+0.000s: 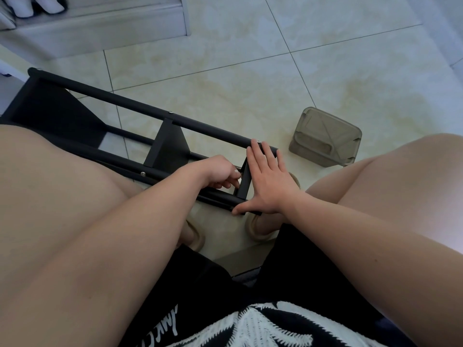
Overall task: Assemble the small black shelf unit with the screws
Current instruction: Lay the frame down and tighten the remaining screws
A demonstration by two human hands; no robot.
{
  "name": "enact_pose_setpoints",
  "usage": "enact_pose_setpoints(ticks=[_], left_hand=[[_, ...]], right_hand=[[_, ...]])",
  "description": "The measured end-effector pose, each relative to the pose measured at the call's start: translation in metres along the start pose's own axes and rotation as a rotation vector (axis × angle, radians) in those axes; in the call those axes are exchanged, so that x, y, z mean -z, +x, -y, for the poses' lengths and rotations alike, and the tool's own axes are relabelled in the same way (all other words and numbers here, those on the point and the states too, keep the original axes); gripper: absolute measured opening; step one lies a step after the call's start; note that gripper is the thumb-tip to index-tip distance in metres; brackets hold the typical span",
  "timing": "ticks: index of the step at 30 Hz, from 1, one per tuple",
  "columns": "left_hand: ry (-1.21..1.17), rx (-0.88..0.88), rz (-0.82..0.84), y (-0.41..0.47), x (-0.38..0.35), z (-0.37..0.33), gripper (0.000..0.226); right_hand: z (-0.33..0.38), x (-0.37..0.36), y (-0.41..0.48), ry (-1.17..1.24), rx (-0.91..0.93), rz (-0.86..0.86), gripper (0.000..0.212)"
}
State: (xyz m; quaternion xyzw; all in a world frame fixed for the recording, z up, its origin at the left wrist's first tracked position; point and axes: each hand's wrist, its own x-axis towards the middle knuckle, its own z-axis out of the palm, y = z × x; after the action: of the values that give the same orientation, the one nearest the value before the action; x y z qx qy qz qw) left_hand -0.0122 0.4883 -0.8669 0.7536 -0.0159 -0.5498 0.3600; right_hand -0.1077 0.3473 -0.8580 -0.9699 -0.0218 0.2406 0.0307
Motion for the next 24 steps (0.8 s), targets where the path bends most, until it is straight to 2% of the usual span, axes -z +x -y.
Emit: enact_pose_setpoints(ticks=[24], left_hand=[[0.169,-0.041,0.023,0.002,0.0087,0.0075,0.019]], right_hand=[[-0.0016,-0.002,0.0,0.001,0.006,-0.011,0.156]])
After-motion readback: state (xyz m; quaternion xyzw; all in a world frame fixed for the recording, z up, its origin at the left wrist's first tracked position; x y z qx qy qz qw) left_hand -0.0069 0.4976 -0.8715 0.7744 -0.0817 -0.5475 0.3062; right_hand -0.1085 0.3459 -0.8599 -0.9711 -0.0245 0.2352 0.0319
